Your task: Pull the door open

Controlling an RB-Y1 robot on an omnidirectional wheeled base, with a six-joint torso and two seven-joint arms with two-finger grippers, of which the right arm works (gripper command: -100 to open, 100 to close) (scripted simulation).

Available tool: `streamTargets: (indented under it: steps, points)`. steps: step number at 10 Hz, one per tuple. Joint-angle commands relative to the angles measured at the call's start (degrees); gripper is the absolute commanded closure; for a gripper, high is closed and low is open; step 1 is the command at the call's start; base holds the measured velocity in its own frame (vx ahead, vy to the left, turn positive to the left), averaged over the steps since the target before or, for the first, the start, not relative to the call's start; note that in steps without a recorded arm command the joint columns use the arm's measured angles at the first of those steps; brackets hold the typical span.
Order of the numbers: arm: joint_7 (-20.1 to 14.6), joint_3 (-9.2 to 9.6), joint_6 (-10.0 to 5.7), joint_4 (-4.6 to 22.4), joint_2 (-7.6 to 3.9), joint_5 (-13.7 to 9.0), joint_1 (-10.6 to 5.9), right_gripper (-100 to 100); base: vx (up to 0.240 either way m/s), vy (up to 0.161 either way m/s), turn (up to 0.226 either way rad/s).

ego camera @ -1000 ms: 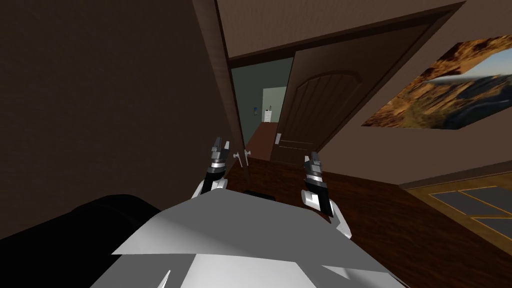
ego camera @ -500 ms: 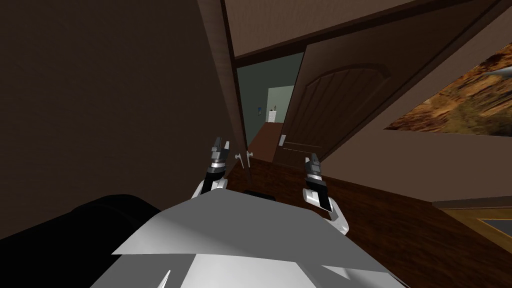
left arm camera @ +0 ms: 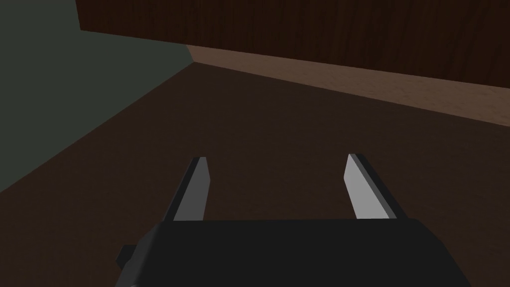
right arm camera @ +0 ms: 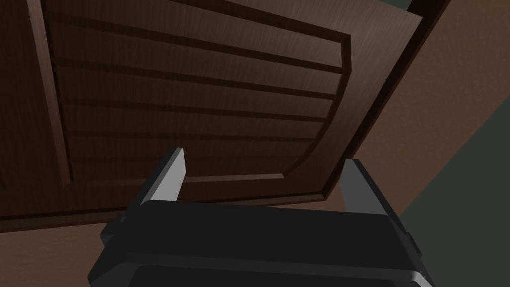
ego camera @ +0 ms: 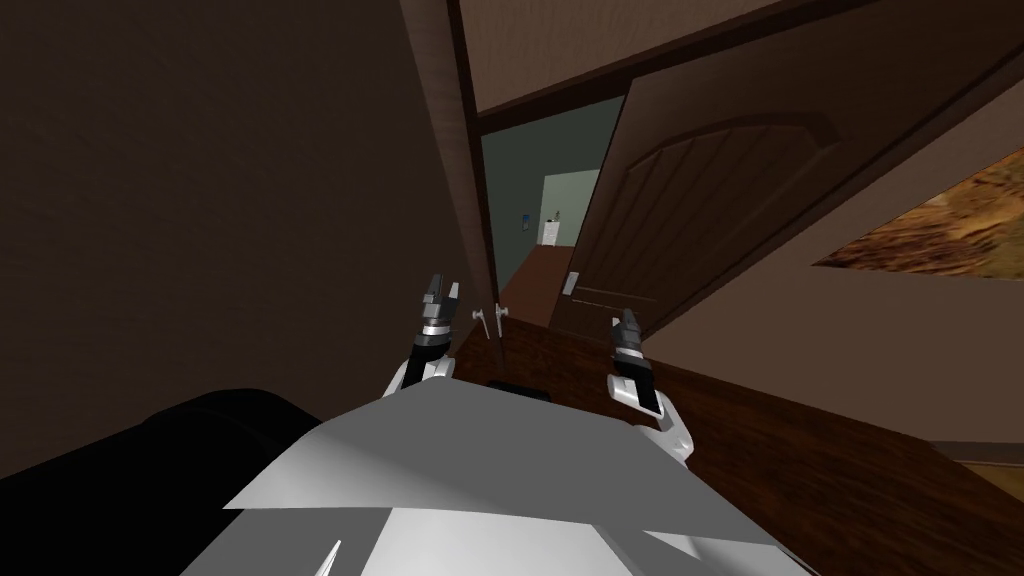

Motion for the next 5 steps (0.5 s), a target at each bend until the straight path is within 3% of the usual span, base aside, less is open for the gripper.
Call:
streamTargets:
  steps: [1, 2, 3, 4, 5]
  points:
    - [-0.28, -0.53, -0.04, 2.01, -0.47, -0.1, -0.81, -100, 0.041, -0.009, 0.078]
    - [-0.61, -1.52, -0.05, 4.11, -1.17, -0.19, -2.44, -100, 0.045, -0.01, 0.152]
    - [-0.61, -1.52, -0.05, 5.2, -1.17, -0.19, -2.44, -100, 0.045, -0.011, 0.063]
    - [-0.93, -2.5, -0.06, 7.33, -1.86, -0.28, -4.06, -100, 0.059, -0.001, 0.119]
    - [-0.93, -2.5, -0.06, 8.39, -1.86, -0.28, -4.06, -100, 0.047, -0.01, 0.073]
